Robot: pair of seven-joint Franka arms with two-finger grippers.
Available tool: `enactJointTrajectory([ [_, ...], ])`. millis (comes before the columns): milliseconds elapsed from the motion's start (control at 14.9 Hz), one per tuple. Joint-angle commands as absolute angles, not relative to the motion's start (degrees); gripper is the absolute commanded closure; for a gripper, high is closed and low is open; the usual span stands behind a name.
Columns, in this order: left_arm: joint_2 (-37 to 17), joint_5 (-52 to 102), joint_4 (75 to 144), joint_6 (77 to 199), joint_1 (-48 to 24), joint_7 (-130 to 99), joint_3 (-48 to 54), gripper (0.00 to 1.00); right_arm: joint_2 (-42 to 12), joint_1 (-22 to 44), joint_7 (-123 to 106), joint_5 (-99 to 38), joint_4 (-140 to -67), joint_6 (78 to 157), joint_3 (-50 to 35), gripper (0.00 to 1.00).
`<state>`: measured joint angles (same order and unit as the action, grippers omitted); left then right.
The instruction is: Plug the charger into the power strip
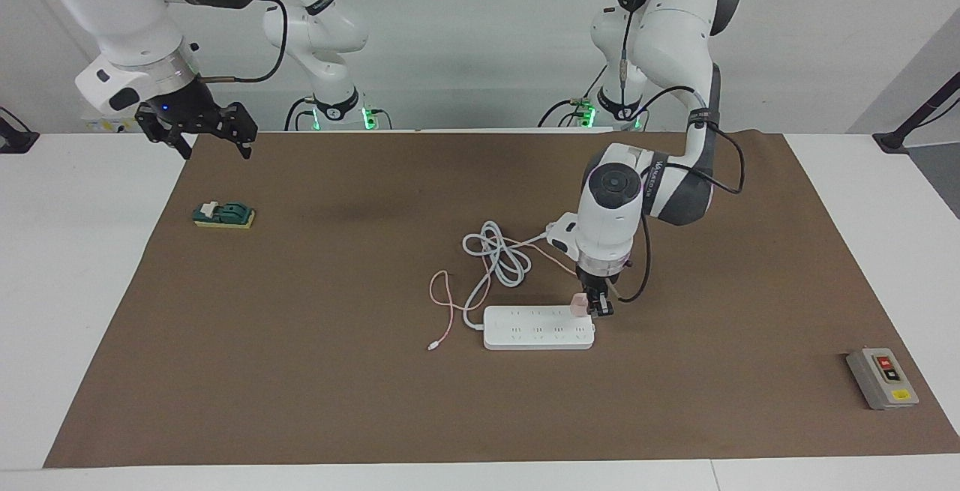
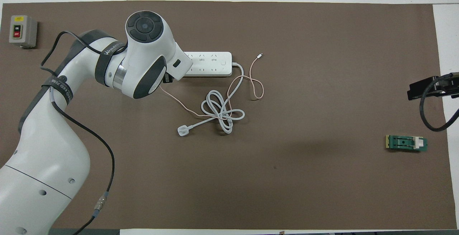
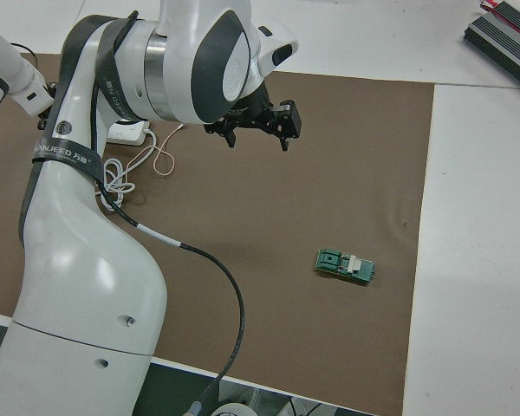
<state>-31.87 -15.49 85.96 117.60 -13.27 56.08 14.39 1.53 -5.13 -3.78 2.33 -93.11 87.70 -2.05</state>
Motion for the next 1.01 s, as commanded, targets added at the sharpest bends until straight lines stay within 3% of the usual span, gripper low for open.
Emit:
enactJointTrajectory([
  [0, -31.0, -13.4, 88.8, 118.3, -13.7, 55.0, 14.0, 1.0, 2.7, -6.0, -4.8, 2.5, -94.3, 88.5, -2.5, 0.0],
  [942, -31.7, -14.2, 87.9, 117.5, -14.7, 54.9, 14.0, 1.0, 2.6, -6.1, -4.7, 2.5, -94.2, 88.8, -2.4, 0.0],
])
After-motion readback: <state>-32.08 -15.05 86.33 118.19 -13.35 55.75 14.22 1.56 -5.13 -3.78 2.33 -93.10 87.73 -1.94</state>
